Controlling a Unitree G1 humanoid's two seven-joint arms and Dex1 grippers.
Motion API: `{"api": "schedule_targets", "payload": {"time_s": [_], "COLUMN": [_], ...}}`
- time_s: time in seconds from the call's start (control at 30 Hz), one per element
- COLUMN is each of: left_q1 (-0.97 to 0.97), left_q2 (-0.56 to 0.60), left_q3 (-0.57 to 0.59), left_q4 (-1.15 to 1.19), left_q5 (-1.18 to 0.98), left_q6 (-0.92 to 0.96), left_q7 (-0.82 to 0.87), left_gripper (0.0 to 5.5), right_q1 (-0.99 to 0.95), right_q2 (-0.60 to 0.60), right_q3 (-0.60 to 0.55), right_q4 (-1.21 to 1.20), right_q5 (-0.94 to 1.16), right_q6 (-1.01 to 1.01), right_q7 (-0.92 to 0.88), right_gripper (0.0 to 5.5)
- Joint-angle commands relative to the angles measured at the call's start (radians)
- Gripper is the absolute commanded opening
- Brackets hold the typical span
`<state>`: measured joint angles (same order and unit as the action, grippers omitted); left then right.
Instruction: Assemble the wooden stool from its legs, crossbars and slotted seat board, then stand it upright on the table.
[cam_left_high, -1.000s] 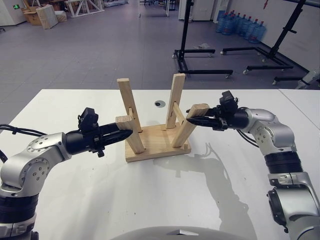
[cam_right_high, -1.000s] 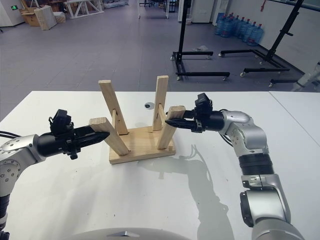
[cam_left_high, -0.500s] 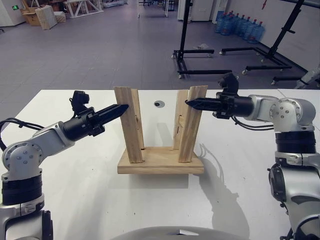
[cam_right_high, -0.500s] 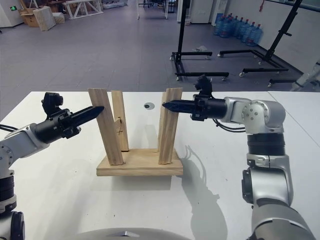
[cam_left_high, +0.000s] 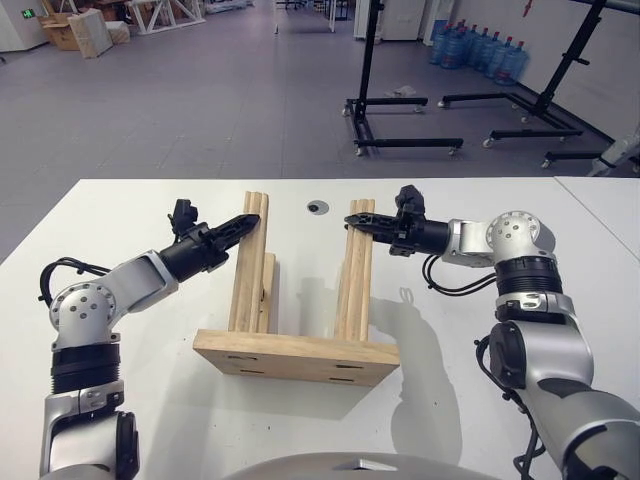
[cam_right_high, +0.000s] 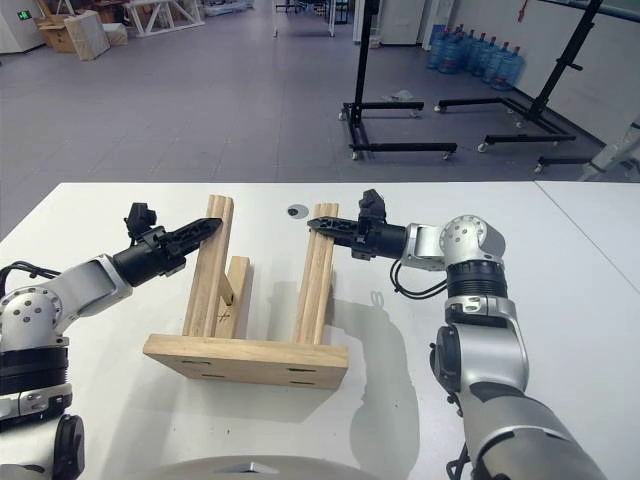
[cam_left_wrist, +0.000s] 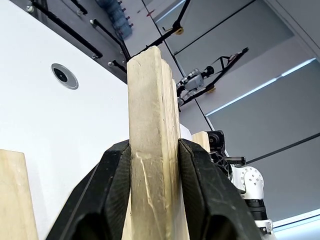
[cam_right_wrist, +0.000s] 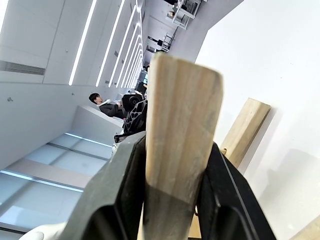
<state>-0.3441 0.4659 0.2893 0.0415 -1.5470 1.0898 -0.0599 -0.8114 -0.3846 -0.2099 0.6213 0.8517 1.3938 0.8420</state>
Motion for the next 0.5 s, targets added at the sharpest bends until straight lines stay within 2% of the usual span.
{"api": "schedule_targets", "payload": {"time_s": [0.03, 0.07, 0.1, 0.17, 0.2, 0.43, 0.5], "left_q1": [0.024, 0.025, 0.025, 0.025, 0.025, 0.0, -0.014], "left_q2": [-0.047, -0.049, -0.053, -0.062, -0.065, -0.08, -0.069], "left_q3": [-0.063, -0.062, -0.059, -0.053, -0.051, 0.015, 0.046], "left_q4": [0.014, 0.023, 0.033, 0.051, 0.052, 0.071, 0.096], "left_q5": [-0.013, -0.012, -0.015, -0.022, -0.022, -0.099, -0.138], "left_q6": [0.07, 0.068, 0.067, 0.063, 0.061, 0.027, 0.02], "left_q7": [0.018, 0.018, 0.018, 0.015, 0.011, 0.04, 0.048], "left_gripper": [1.29, 1.29, 1.29, 1.29, 1.61, 2.52, 2.57], "right_q1": [0.031, 0.036, 0.042, 0.049, 0.051, 0.046, 0.035], "right_q2": [0.042, 0.046, 0.048, 0.058, 0.062, 0.058, 0.044], "right_q3": [0.034, 0.029, 0.027, 0.017, 0.012, -0.032, -0.05], "right_q4": [-0.002, 0.0, -0.003, -0.009, -0.014, -0.048, -0.053], "right_q5": [-0.09, -0.089, -0.087, -0.083, -0.08, -0.057, -0.048], "right_q6": [-0.053, -0.055, -0.058, -0.067, -0.07, -0.071, -0.064], "right_q7": [-0.099, -0.102, -0.099, -0.104, -0.106, -0.12, -0.119], "right_gripper": [1.18, 1.18, 1.58, 1.98, 2.2, 3.41, 3.69]}}
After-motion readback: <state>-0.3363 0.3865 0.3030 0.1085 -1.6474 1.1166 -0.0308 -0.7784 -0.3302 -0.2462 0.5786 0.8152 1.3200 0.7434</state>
